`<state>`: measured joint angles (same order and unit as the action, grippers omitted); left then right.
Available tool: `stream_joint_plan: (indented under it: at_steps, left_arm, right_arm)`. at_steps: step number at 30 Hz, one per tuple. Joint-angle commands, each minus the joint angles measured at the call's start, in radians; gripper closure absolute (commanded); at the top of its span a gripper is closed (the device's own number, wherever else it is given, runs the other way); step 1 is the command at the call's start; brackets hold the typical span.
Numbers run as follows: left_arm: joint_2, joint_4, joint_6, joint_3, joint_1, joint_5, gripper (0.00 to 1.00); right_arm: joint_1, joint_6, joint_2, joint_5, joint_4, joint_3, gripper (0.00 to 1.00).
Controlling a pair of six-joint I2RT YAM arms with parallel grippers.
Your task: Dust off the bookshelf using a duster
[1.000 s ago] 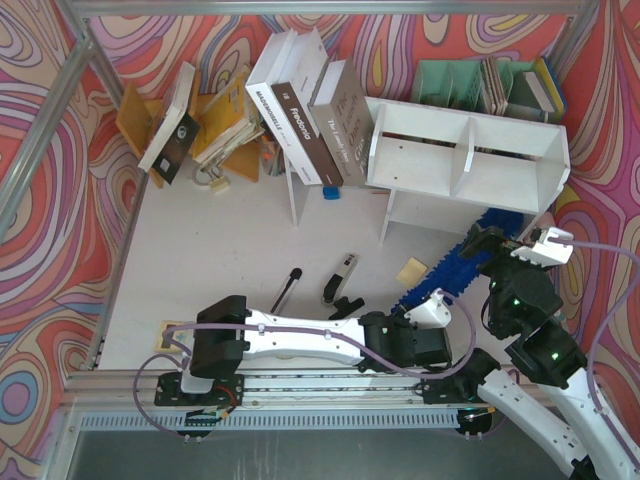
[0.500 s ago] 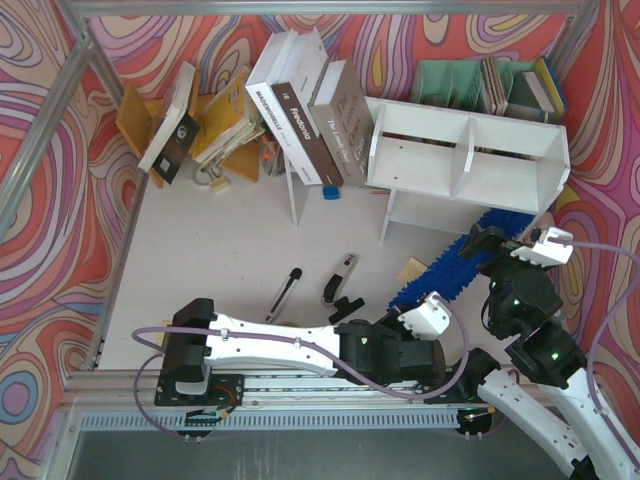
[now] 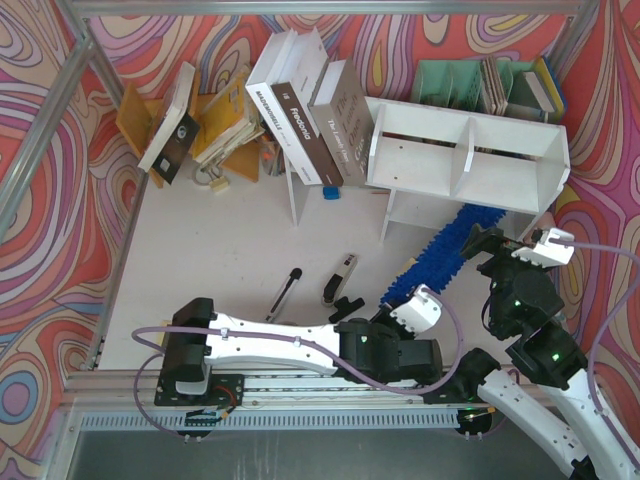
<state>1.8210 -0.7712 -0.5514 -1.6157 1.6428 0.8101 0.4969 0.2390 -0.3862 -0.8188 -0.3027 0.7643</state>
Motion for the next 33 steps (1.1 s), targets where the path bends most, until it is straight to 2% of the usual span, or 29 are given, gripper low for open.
stream_joint_plan:
  at_steps: [1,11,16,23,27,33]
  left_arm:
    - [-0.052,-0.069,-0.169,0.017,-0.008,0.105,1.00]
    - [-0.160,-0.193,-0.437,0.161,-0.010,0.206,1.00]
    - [-0.142,-0.141,-0.366,0.144,-0.017,0.177,1.00]
    - [-0.041,-0.124,-0.229,0.010,-0.018,0.135,1.00]
    - [-0.021,-0.149,-0.240,-0.009,-0.021,0.141,1.00]
    - [-0.067,-0.211,-0.354,0.041,-0.052,0.146,1.00]
  right_arm:
    - [-0.001,-0.009,0.009,-0.016,0.029,-0.007,0.14]
    - [-0.002,-0.009,0.002,-0.011,0.033,-0.007,0.14]
    - [-0.001,-0.009,-0.004,-0.010,0.034,-0.005,0.14]
    - [-0.003,-0.005,-0.003,-0.011,0.030,-0.004,0.14]
    - [-0.001,0.008,0.000,-0.011,0.018,0.004,0.14]
    - [-0.001,0.041,-0.010,-0.014,-0.010,0.028,0.14]
